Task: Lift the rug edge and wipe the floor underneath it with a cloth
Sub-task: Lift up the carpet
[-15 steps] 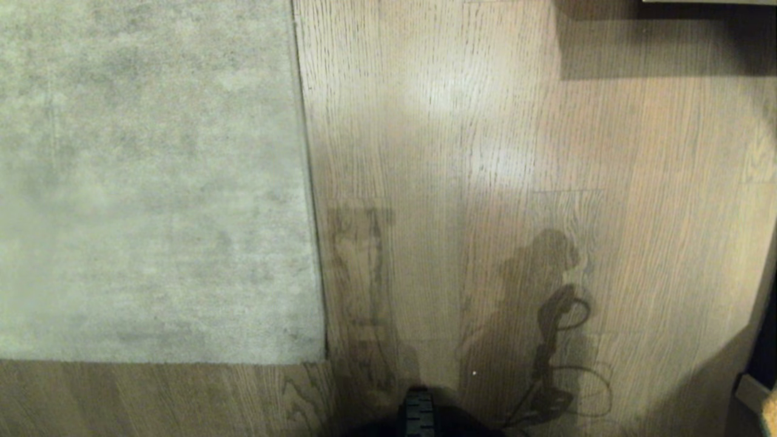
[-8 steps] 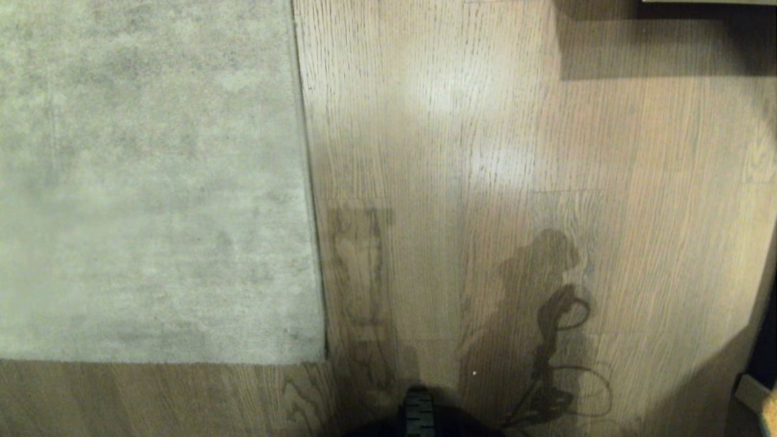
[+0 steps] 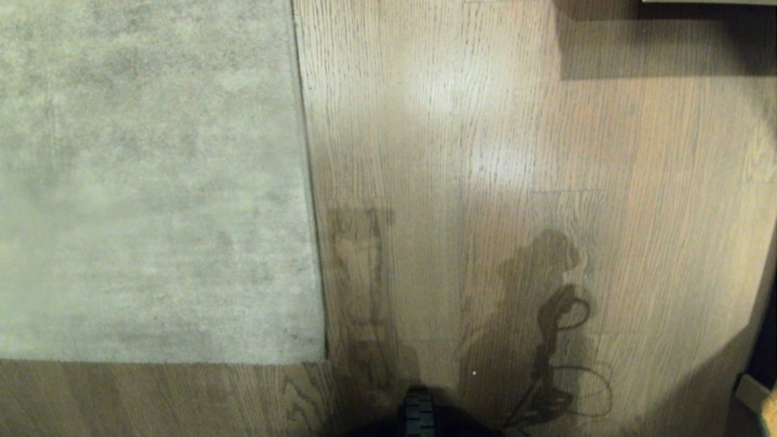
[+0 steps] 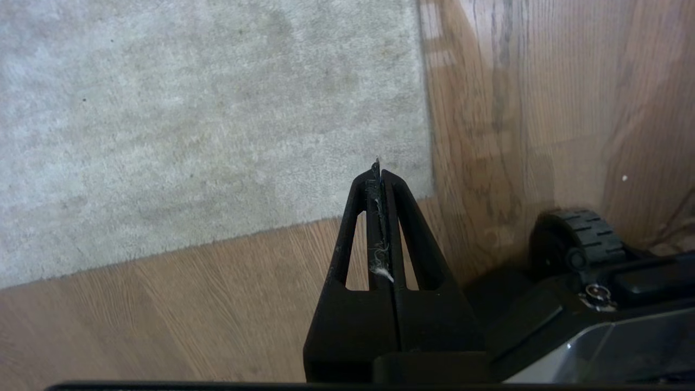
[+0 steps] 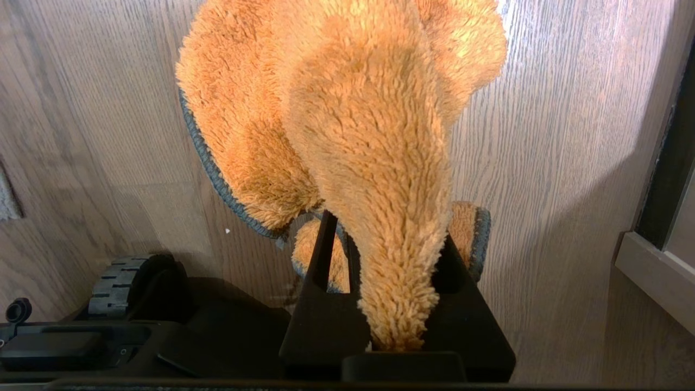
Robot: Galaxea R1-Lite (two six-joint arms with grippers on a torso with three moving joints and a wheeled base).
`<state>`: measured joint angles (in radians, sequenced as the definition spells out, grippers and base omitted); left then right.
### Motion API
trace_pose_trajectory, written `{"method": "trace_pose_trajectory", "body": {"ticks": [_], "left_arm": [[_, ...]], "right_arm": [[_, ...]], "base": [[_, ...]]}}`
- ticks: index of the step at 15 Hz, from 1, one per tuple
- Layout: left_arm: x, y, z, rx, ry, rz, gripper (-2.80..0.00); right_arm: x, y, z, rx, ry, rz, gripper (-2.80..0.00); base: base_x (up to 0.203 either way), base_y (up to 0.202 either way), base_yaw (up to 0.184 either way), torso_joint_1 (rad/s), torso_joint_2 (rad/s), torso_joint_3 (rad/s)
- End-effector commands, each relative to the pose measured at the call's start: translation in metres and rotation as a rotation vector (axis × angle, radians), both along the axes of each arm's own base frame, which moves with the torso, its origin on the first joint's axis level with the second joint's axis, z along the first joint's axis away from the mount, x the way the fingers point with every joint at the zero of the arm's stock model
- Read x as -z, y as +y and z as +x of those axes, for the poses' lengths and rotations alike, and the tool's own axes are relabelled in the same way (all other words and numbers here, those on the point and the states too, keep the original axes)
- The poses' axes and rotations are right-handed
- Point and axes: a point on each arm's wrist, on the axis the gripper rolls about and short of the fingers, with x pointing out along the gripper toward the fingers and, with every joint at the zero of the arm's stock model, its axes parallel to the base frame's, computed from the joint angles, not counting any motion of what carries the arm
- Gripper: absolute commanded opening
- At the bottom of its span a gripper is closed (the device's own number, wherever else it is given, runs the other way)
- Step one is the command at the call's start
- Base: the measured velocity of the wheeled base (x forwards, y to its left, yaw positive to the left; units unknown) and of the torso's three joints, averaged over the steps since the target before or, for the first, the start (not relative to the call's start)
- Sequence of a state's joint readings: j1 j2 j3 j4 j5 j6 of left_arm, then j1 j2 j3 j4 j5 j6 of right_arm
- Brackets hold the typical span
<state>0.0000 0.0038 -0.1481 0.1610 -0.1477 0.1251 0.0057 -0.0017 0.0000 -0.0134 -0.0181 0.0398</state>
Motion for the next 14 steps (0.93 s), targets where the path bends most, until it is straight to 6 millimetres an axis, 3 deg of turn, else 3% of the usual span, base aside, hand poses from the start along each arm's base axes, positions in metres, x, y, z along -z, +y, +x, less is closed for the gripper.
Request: {"method": "trace_pose_trajectory", "body": {"ticks": [1,14], "left_arm": [[-0.0019,0.0,-0.0004,0.001,0.005,0.001,-2.8],[-0.0115,0.0,0.008,0.004,0.098,0.003,-2.8]], "right_arm": [[-0.0001,0.0,0.0001,0.0,0.001,0.001,-2.8],[-0.0001,0.0,0.0001,0.0,0.001,0.0,-2.8]], "base": [[0.0,0.0,0.0,0.0,0.0,0.0],[0.0,0.0,0.0,0.0,0.0,0.0]]}}
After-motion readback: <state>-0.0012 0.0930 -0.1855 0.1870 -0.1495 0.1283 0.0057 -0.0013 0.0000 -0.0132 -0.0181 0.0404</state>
